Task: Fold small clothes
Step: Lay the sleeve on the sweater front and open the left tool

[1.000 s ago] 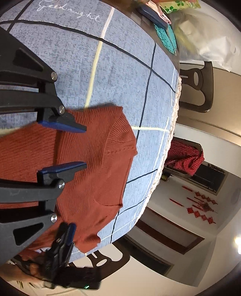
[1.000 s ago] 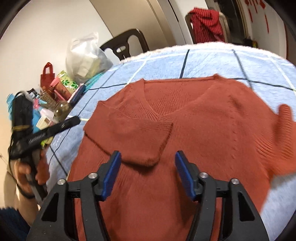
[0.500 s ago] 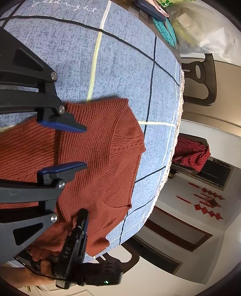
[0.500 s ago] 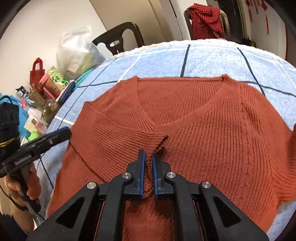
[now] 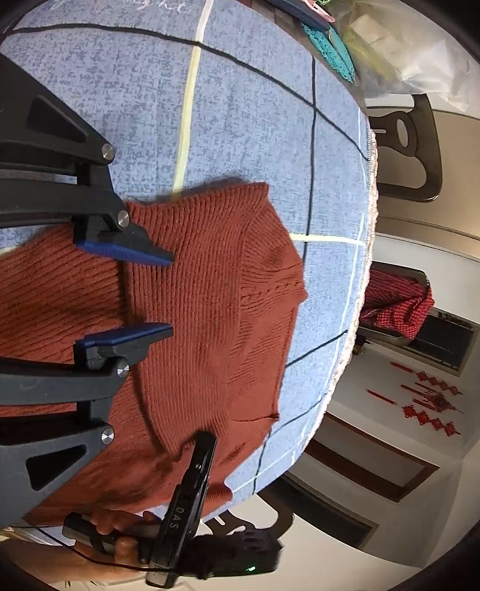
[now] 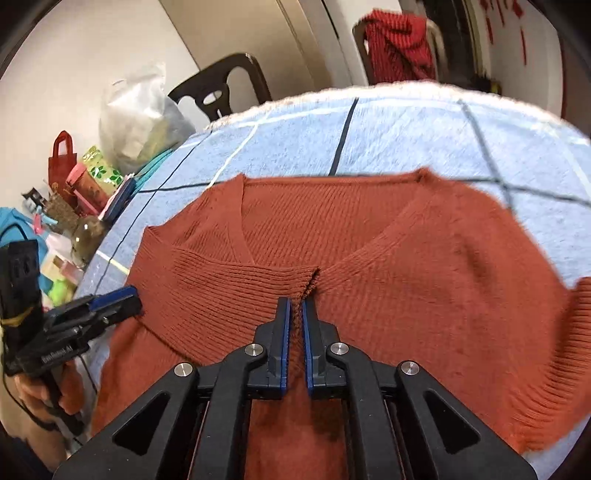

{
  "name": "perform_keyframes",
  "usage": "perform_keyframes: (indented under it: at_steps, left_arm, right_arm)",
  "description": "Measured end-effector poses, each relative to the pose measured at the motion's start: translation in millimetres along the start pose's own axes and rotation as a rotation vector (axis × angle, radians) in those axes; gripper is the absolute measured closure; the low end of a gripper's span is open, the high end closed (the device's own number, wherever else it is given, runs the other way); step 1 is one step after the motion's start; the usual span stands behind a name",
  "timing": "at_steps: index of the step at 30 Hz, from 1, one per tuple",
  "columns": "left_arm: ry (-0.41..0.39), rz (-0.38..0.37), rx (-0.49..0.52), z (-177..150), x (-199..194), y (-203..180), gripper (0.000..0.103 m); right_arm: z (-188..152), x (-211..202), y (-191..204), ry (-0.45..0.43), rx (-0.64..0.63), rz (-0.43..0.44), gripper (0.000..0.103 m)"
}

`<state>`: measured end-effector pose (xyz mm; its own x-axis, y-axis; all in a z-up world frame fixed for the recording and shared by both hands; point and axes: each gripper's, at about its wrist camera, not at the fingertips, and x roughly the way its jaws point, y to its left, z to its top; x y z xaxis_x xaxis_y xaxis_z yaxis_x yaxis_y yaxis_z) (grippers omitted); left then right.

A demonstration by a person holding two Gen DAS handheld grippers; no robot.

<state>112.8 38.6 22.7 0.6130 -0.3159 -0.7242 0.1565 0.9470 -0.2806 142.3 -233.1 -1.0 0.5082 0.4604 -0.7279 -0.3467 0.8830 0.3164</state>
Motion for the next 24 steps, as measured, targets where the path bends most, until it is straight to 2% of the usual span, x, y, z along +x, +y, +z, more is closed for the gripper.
perform_keyframes:
  at_steps: [4, 8, 12, 17, 20, 22, 24]
  left_arm:
    - [-0.032, 0.024, -0.009, 8, -3, 3, 0.068]
    - [-0.008, 0.066, -0.017, 14, 13, 9, 0.068]
    - [-0.004, 0.086, -0.009, 17, 14, 12, 0.068]
    - [-0.037, 0.159, -0.004, 37, 24, 16, 0.068]
    - [0.002, 0.168, -0.022, 40, 39, 24, 0.068]
    - [-0.006, 0.174, -0.006, 36, 35, 21, 0.068]
    - [0.000, 0.152, 0.000, 27, 25, 16, 0.068]
  right_arm:
    - [-4, -12, 13, -0.024, -0.050, 0.013, 0.097]
    - [-13, 6, 14, 0.042, -0.083, -0.002, 0.097]
    - [-15, -4, 14, 0.029, -0.091, -0.007, 0.094]
    - [-4, -6, 17, 0.004, -0.104, -0.030, 0.094]
    - [6, 5, 13, -0.002, -0.085, -0.029, 0.091]
    - [6, 17, 8, 0.036, -0.081, -0.058, 0.090]
    - [3, 12, 10, 0.020, -0.097, -0.053, 0.088]
